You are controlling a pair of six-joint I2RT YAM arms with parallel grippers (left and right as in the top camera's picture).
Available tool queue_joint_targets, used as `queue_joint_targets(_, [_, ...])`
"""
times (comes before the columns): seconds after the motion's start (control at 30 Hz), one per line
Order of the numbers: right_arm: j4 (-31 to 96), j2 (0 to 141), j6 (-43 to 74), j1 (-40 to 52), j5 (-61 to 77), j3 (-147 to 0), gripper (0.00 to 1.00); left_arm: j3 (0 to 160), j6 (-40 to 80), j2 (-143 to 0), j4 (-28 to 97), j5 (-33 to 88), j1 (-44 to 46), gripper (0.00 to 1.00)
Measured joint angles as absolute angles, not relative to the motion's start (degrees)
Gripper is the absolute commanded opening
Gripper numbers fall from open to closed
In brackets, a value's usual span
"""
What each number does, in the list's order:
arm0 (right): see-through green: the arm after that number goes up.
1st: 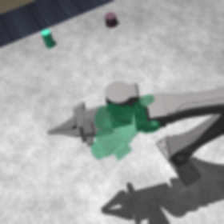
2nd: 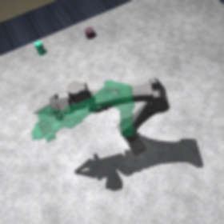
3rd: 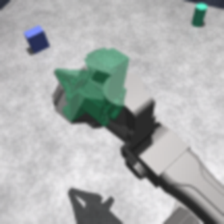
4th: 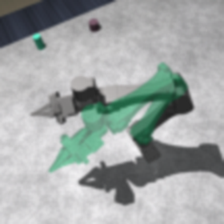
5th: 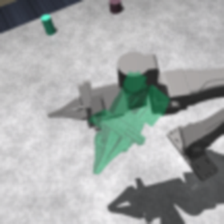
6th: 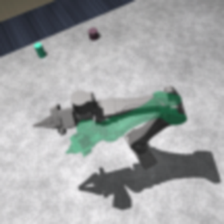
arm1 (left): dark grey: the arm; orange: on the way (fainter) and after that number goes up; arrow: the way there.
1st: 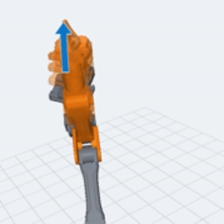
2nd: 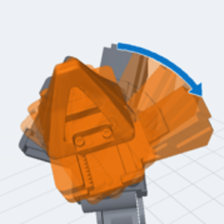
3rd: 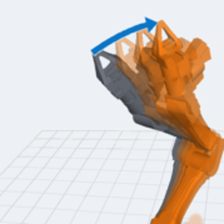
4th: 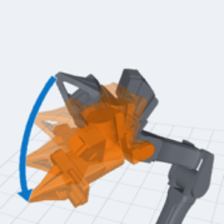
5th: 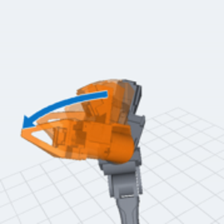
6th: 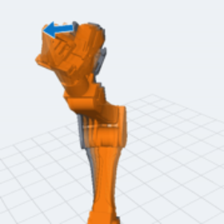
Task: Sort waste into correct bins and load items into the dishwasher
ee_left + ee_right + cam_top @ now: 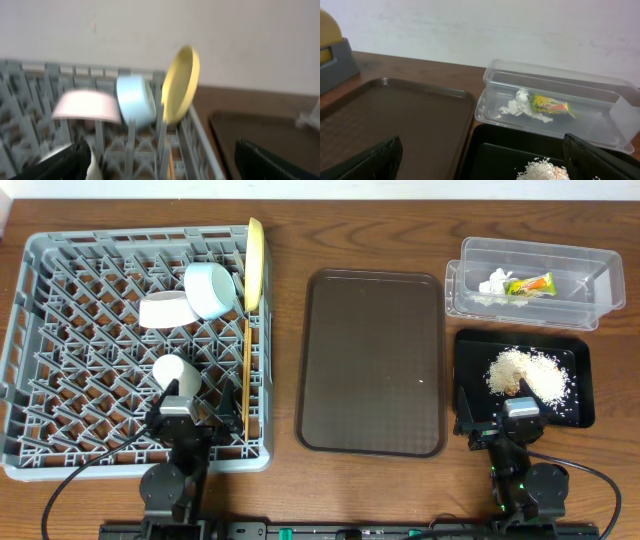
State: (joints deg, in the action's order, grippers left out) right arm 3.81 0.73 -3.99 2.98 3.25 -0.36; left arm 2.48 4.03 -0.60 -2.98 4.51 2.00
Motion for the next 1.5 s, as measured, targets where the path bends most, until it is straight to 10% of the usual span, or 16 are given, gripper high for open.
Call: queue_joint_targets(1.5, [3.81,0.73,-3.97,2.98,3.27,-0.36,0.99,0.73,0.16,-0.62,1.15,3.64,2.0,0.93])
